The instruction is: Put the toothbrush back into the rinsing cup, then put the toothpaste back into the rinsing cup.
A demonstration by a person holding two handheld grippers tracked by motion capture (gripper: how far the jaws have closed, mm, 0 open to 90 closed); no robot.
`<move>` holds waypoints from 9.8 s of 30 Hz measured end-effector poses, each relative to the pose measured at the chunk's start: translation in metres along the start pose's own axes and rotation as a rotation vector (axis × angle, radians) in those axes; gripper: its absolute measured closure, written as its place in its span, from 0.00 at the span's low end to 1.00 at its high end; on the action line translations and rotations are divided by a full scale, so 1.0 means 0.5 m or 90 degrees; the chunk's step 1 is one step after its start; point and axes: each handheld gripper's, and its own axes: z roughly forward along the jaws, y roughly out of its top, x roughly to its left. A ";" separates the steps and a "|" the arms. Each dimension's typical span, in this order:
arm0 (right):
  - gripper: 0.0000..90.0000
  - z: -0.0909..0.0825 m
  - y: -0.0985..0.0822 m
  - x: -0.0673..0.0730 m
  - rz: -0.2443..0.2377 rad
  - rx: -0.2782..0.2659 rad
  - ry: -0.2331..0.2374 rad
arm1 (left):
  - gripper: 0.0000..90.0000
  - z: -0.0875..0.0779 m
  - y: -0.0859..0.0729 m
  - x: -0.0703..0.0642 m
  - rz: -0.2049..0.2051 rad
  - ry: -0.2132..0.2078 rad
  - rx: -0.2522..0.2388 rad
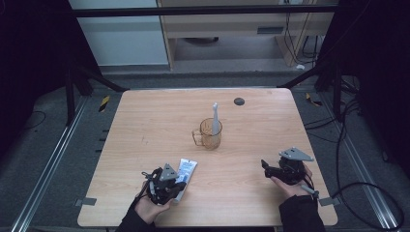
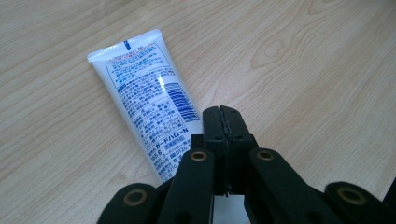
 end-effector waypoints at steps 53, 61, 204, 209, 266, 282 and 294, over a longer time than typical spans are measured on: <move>0.20 -0.004 0.002 -0.004 0.006 -0.003 -0.001 | 0.94 -0.056 0.018 0.027 -0.028 0.030 -0.046; 0.20 -0.008 0.001 -0.009 0.015 -0.001 -0.004 | 0.77 -0.074 0.030 0.068 -0.074 0.065 -0.052; 0.19 0.007 0.001 -0.008 0.001 0.020 0.006 | 0.76 -0.039 0.119 0.108 -0.155 0.099 -0.029; 0.19 0.006 0.002 -0.008 0.004 0.017 0.006 | 0.76 -0.059 0.134 0.117 -0.157 0.125 -0.079; 0.18 0.010 -0.006 -0.016 -0.014 -0.005 -0.010 | 0.76 0.053 0.329 0.150 -0.176 0.188 -0.389; 0.17 0.011 -0.008 -0.016 -0.012 -0.008 -0.012 | 0.76 0.087 0.356 0.133 -0.167 0.165 -0.413; 0.17 0.012 -0.008 -0.016 -0.014 -0.009 -0.011 | 0.76 0.126 0.360 0.122 -0.151 0.155 -0.407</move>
